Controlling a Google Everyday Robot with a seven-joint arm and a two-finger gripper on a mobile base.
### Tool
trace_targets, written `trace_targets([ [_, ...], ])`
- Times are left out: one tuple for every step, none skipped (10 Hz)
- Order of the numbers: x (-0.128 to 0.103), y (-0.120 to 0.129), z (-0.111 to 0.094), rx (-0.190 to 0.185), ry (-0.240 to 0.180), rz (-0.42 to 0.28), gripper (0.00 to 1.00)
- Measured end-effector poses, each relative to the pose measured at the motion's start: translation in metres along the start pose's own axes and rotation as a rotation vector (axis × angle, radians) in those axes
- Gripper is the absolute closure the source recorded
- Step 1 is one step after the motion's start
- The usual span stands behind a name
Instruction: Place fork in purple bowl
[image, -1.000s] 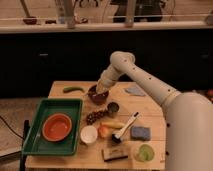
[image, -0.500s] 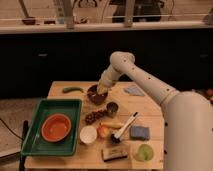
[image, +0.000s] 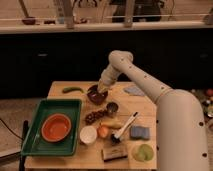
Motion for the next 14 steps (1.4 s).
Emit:
trace_targets([
  [0.0, -0.003, 0.003, -0.002, -0.001, -0.002, 1.0],
  [0.0, -0.007, 0.007, -0.004, -0.002, -0.006, 1.0],
  [0.001, -0.009, 0.01, -0.008, -0.003, -0.008, 1.0],
  [0.001, -0.012, 0.012, -0.01, -0.004, -0.01, 0.98],
  [-0.001, -0.016, 0.017, -0.017, -0.003, -0.014, 0.86],
  [-0.002, -0.018, 0.02, -0.022, -0.003, -0.016, 0.78],
  [-0.002, -0.019, 0.022, -0.025, -0.004, -0.015, 0.68],
  [-0.001, -0.019, 0.023, -0.029, -0.005, -0.015, 0.58],
  [-0.001, -0.019, 0.023, -0.03, -0.006, -0.014, 0.48],
  [-0.001, -0.019, 0.023, -0.03, -0.007, -0.015, 0.38],
  [-0.002, -0.019, 0.024, -0.031, -0.006, -0.017, 0.28],
  [-0.002, -0.019, 0.022, -0.028, -0.003, -0.018, 0.21],
  [-0.002, -0.019, 0.021, -0.025, 0.0, -0.017, 0.2],
  [-0.002, -0.019, 0.019, -0.021, 0.002, -0.015, 0.2],
])
